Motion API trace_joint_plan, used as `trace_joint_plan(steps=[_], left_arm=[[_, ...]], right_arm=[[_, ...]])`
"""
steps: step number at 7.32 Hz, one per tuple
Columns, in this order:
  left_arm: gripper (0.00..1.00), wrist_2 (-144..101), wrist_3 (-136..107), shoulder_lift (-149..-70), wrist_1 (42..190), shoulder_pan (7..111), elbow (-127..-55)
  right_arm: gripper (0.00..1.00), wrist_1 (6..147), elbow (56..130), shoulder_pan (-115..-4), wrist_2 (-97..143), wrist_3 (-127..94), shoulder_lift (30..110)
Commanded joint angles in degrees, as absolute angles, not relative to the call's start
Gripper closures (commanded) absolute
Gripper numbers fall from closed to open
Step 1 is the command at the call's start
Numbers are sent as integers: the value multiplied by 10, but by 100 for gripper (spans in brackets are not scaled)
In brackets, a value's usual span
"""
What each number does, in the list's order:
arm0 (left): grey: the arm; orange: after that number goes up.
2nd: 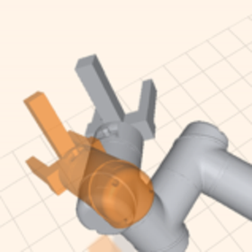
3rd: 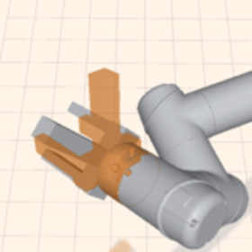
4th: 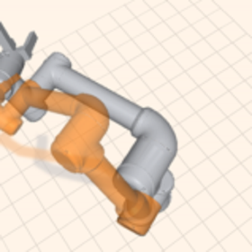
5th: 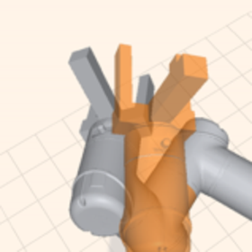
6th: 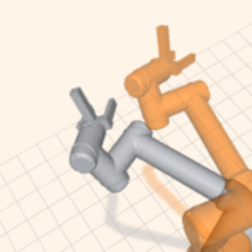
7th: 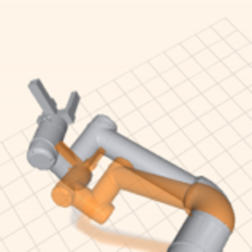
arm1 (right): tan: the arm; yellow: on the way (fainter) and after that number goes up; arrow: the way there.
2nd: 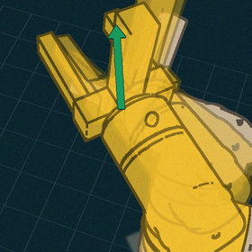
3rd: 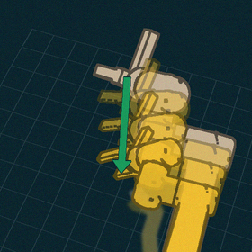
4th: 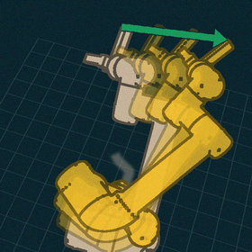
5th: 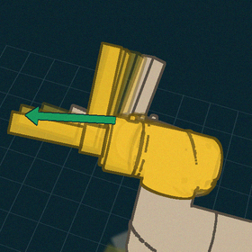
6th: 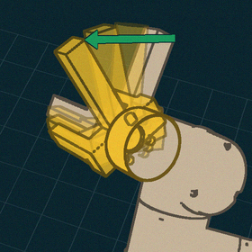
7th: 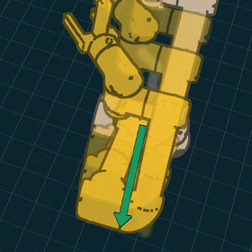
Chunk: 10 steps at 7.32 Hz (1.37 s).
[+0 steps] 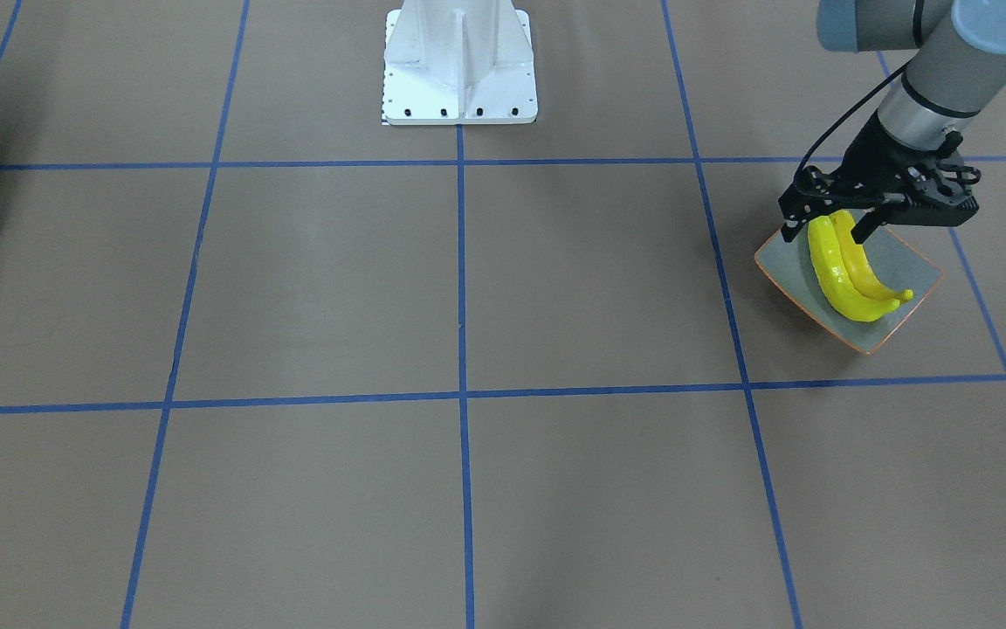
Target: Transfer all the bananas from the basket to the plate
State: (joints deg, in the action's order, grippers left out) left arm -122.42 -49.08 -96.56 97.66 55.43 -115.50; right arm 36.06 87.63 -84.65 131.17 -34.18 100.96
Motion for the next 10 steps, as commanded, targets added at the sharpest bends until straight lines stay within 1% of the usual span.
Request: trace_joint_plan(steps=[1, 2, 3, 4, 5, 6, 9, 10], left_arm=[[0, -1225, -494, -969, 976, 553, -1153], [0, -1225, -494, -969, 976, 553, -1152], [0, -1225, -494, -969, 976, 553, -1152], [0, -1226, -495, -969, 976, 553, -1154], [0, -1226, -495, -969, 976, 552, -1152], [0, -1227, -495, -969, 976, 552, -1152], [0, -1227, -495, -975, 976, 552, -1150], [0, -1227, -495, -974, 976, 552, -1150]], right_arm=[[0, 396, 793, -933, 1343, -149, 998], [0, 459, 776, -963, 1340, -26, 987], [0, 533, 775, -968, 1337, 63, 972], [0, 560, 750, -968, 1318, 97, 951], [0, 559, 709, -967, 1309, 101, 931], [0, 560, 703, -966, 1292, 115, 927], [1, 562, 681, -915, 1263, 113, 923], [6, 563, 679, -906, 1261, 115, 920]])
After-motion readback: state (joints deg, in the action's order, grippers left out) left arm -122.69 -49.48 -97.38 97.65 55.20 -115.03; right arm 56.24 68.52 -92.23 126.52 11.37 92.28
